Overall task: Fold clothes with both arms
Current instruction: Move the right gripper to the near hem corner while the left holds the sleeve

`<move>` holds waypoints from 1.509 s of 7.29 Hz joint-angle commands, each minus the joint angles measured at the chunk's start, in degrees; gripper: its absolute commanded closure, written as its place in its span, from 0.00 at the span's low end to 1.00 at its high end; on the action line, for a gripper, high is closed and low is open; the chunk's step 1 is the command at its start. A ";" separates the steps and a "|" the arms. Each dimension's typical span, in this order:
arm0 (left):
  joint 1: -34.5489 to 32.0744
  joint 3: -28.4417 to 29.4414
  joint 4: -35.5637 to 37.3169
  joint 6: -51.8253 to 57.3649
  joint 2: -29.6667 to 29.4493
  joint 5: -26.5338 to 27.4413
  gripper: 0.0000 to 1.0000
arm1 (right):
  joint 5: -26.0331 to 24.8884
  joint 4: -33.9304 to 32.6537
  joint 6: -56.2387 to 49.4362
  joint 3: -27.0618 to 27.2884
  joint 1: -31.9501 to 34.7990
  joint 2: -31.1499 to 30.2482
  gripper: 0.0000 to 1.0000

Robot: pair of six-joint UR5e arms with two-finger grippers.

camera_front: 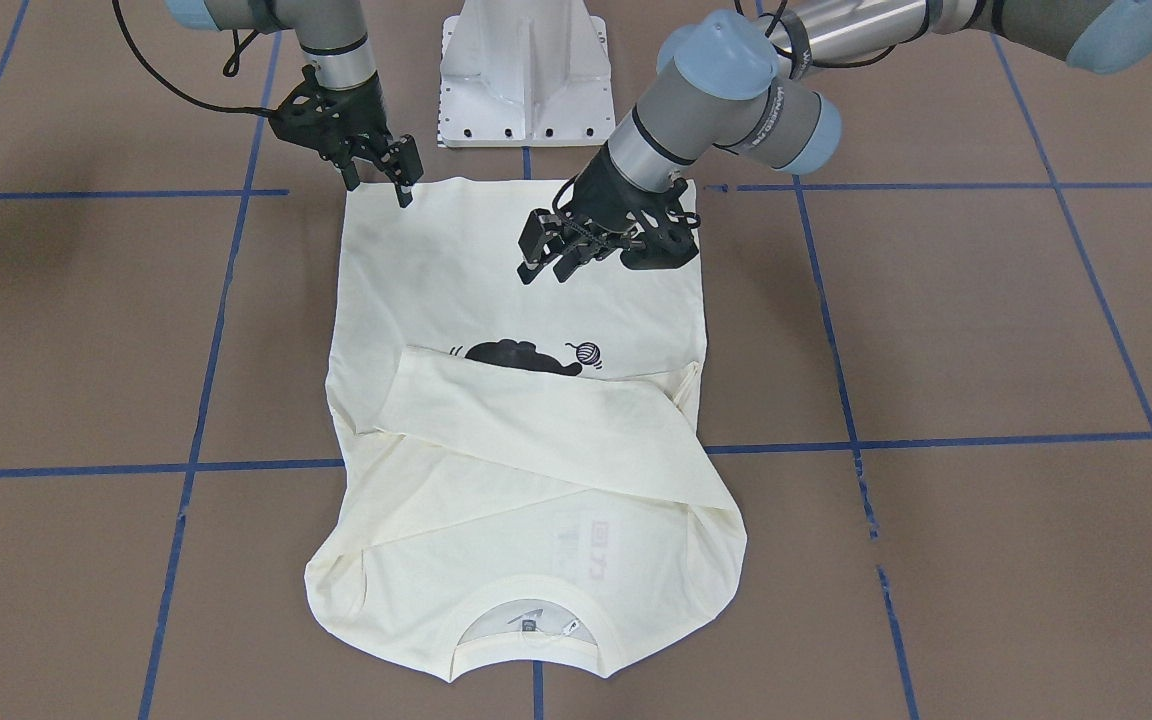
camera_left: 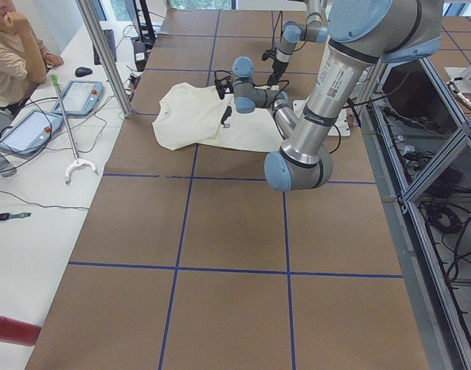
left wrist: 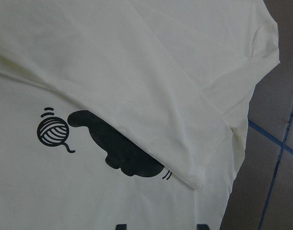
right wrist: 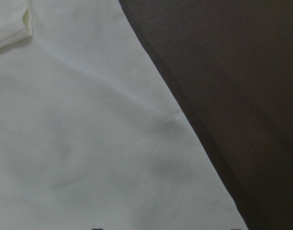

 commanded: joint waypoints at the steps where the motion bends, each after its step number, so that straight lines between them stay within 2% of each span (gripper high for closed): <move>1: 0.14 0.26 -0.01 0.05 0.23 0.09 0.40 | 0.29 -3.76 0.72 2.19 -2.21 -1.74 0.16; 4: 0.23 0.17 -0.01 -0.04 0.23 0.09 0.38 | 0.29 -5.63 0.63 1.67 -3.27 -1.83 0.31; 6: 0.23 0.09 -0.01 -0.12 0.23 0.18 0.37 | 0.29 -5.63 0.72 1.50 -3.36 -1.74 0.58; 7: 0.23 0.17 -0.01 -0.13 0.23 0.18 0.37 | 0.29 -5.63 0.72 0.97 -3.36 -1.91 0.62; 8: 0.23 0.00 -0.01 -0.21 0.14 0.18 0.37 | 0.29 -5.72 0.72 0.97 -3.19 -2.00 0.71; 9: 0.23 -0.09 -0.01 -0.47 0.14 0.18 0.37 | 0.29 -6.24 0.72 1.14 -3.19 -2.00 0.92; 10: 0.23 -0.44 -0.01 -0.65 0.23 0.09 0.37 | 0.37 -7.72 0.63 1.75 -3.19 -1.91 1.00; 11: 0.23 -0.53 0.16 -0.91 0.23 0.18 0.37 | 0.46 -7.83 0.63 2.19 -3.19 -1.91 1.00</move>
